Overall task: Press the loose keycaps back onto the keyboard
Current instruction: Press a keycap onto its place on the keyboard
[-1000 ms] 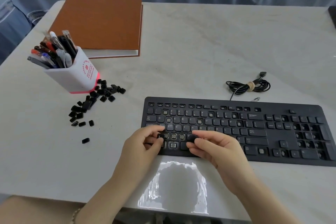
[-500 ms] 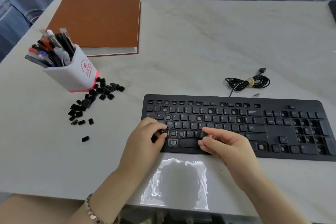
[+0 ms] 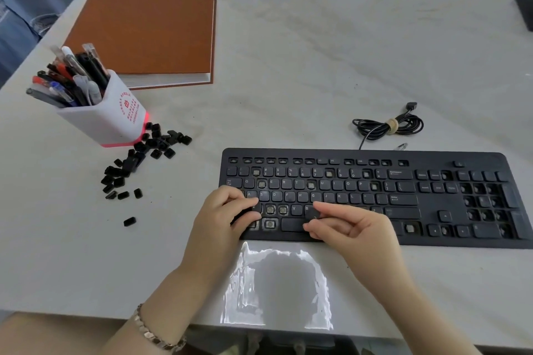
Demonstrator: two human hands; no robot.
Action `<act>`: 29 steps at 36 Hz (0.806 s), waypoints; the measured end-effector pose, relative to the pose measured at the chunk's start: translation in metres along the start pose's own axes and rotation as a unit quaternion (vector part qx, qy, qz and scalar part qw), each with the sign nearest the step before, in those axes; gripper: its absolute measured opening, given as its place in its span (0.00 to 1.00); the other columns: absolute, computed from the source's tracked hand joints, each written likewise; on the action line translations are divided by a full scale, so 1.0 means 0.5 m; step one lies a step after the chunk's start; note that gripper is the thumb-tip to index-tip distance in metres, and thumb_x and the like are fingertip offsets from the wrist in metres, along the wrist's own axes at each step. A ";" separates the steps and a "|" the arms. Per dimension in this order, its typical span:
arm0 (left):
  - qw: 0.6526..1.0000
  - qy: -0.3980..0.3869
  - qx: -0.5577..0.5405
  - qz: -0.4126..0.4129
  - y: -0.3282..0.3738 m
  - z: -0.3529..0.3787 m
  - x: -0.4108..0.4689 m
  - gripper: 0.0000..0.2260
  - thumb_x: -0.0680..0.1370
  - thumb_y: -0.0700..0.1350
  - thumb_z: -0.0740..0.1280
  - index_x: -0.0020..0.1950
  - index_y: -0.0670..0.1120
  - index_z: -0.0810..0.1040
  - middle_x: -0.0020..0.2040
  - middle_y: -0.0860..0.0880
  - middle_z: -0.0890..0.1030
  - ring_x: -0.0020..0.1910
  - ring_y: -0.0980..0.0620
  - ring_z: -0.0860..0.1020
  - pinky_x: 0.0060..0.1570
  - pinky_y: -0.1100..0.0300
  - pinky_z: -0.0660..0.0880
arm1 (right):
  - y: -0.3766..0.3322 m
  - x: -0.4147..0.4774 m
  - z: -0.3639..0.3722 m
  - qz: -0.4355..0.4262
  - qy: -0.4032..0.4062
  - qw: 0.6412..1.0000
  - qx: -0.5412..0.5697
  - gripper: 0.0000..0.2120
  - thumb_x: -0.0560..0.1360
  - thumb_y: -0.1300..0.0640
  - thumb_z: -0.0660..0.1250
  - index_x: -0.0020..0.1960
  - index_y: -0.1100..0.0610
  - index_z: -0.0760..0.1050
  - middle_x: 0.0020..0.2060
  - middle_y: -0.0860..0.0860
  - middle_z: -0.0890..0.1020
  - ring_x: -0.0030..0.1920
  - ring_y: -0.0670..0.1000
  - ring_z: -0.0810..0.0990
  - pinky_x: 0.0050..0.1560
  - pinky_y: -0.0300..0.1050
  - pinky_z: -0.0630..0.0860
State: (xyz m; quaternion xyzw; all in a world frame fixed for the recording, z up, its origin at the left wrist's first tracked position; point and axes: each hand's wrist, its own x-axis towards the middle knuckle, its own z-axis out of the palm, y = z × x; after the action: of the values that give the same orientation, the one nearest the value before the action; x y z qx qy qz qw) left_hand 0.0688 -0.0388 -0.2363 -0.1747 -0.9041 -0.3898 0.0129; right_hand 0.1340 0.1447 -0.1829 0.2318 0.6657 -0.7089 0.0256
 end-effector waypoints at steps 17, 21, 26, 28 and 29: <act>0.999 -0.012 -0.043 -0.021 -0.003 -0.004 0.001 0.08 0.73 0.35 0.71 0.51 0.43 0.84 0.42 0.58 0.74 0.44 0.63 0.72 0.48 0.76 0.64 | 0.016 0.004 -0.009 -0.150 -0.008 0.985 -0.089 0.23 0.64 0.72 0.73 0.45 0.44 0.80 0.39 0.43 0.82 0.38 0.42 0.81 0.42 0.29 0.76; 0.999 -0.009 -0.038 -0.011 -0.010 -0.004 0.002 0.08 0.73 0.35 0.71 0.50 0.43 0.84 0.42 0.57 0.74 0.43 0.64 0.72 0.47 0.76 0.65 | 0.024 0.006 -0.013 -0.126 -0.008 0.987 -0.098 0.23 0.65 0.71 0.73 0.45 0.43 0.81 0.40 0.44 0.82 0.38 0.42 0.81 0.42 0.29 0.75; 0.999 -0.007 -0.051 -0.015 -0.012 -0.004 0.006 0.09 0.71 0.35 0.72 0.50 0.44 0.85 0.41 0.56 0.74 0.42 0.65 0.72 0.45 0.76 0.65 | 0.036 0.012 -0.021 -0.067 0.006 0.994 -0.080 0.18 0.65 0.71 0.73 0.43 0.48 0.81 0.33 0.45 0.82 0.34 0.41 0.81 0.40 0.28 0.74; 0.999 -0.010 -0.051 -0.007 -0.014 -0.005 0.007 0.10 0.71 0.35 0.72 0.50 0.44 0.85 0.41 0.56 0.74 0.42 0.65 0.72 0.45 0.76 0.65 | 0.038 0.013 -0.025 -0.049 0.017 0.996 -0.068 0.17 0.65 0.71 0.73 0.44 0.50 0.81 0.31 0.46 0.82 0.33 0.40 0.80 0.38 0.28 0.74; 0.999 -0.010 -0.050 -0.003 -0.016 -0.005 0.007 0.10 0.71 0.35 0.72 0.51 0.44 0.84 0.41 0.56 0.74 0.42 0.65 0.72 0.45 0.76 0.65 | 0.038 0.014 -0.027 -0.046 0.021 0.997 -0.063 0.17 0.65 0.71 0.73 0.44 0.50 0.81 0.31 0.46 0.82 0.32 0.40 0.79 0.37 0.28 0.74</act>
State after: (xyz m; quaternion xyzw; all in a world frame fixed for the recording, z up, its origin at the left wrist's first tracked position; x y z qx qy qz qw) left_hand 0.0625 -0.0444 -0.2394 -0.1762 -0.8841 -0.4328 -0.0058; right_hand 0.1382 0.1574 -0.2032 0.2137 0.7194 -0.6609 -0.0064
